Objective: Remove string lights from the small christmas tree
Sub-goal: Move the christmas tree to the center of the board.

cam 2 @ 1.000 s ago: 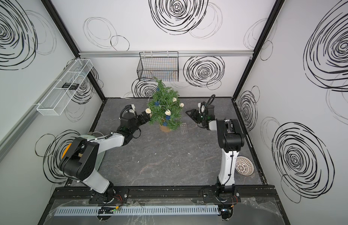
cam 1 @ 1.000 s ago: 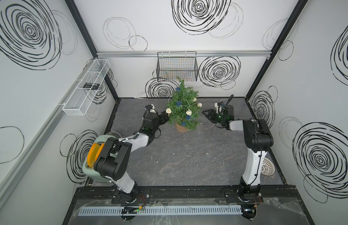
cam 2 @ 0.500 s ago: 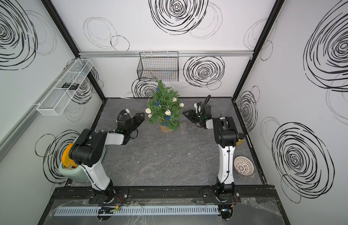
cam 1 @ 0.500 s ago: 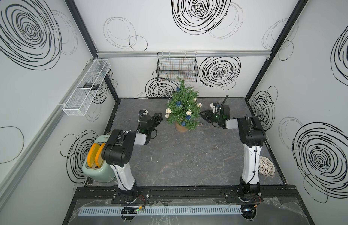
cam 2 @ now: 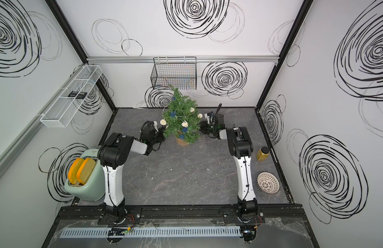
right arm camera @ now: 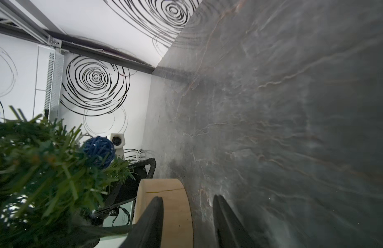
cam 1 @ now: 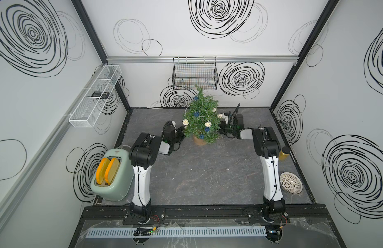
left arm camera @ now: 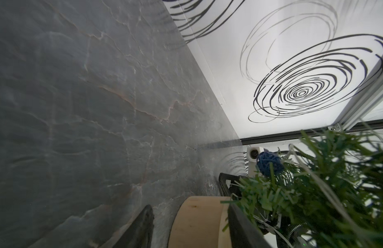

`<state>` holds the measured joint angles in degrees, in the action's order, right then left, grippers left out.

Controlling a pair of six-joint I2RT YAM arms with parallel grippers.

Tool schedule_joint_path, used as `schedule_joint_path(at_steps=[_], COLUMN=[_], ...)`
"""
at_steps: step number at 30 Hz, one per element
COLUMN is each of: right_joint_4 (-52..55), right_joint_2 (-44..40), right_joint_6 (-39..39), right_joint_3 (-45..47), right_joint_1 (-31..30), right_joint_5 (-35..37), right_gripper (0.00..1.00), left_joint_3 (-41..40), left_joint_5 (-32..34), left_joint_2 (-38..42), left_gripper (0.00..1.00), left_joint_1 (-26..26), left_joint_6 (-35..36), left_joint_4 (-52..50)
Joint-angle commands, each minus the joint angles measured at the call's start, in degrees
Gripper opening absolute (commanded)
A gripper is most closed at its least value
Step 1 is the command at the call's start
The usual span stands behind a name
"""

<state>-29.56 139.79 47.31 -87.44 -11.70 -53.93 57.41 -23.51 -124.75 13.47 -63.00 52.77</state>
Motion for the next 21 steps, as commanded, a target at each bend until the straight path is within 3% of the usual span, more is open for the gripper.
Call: schedule_joint_path(at_steps=[1,13,21], right_joint_4=[1.4,0.9,-2.3], right_joint_2=[1.7,2.2,-2.2], right_joint_6=[-0.6,-2.5,-3.0], right_joint_3=[-2.3,-1.4,6.8], right_joint_1=[-0.9,-5.0,-6.5], right_joint_5=[-3.7,-7.3,-7.0], right_gripper=[0.41,0.41,0.4], left_joint_3=[2.1,-0.2,-8.1], left_joint_5=[-3.2,-5.7,-4.8], left_joint_2=[-1.8,-3.3,0.4], left_gripper=[0.57,0.5,0.5], left_joint_1=[1.1,3.8,4.6], left_joint_6=[-0.6,-1.8,-3.0], left_joint_4=[3.1,6.0,10.1])
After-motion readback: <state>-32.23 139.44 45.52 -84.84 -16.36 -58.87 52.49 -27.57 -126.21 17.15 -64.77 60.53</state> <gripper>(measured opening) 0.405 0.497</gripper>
